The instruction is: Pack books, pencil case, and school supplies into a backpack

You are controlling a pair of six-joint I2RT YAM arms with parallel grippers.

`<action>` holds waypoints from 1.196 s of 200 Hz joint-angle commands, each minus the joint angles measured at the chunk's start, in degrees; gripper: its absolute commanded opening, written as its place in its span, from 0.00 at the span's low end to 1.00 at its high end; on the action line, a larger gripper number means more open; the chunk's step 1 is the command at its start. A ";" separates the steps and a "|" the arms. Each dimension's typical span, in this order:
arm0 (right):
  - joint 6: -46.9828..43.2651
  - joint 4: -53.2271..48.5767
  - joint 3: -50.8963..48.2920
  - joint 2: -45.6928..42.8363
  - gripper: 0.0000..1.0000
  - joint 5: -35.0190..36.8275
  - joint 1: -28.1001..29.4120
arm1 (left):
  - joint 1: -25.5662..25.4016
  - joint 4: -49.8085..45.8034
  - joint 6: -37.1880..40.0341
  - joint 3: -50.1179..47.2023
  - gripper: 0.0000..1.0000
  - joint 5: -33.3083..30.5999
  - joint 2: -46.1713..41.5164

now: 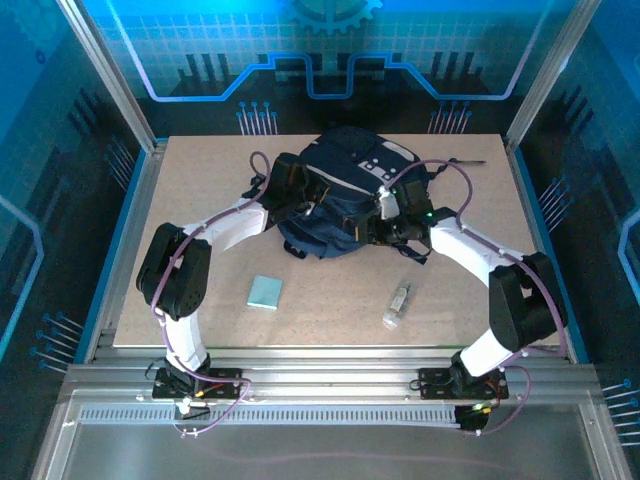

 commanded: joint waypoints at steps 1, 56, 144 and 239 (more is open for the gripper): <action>5.57 0.74 2.95 -0.59 0.40 8.19 3.29 | -0.76 8.13 -1.20 0.76 0.02 -0.89 -1.35; 11.83 0.86 4.86 1.33 0.50 15.60 6.62 | -1.84 9.27 -2.49 0.22 0.04 -0.71 -1.13; 13.03 -4.13 11.60 11.25 0.11 21.50 8.83 | -2.58 10.17 -3.05 -1.71 0.05 -0.66 -1.96; -7.44 -11.43 4.96 4.38 0.00 4.87 -6.47 | 3.48 0.93 7.94 0.90 0.05 5.67 -1.81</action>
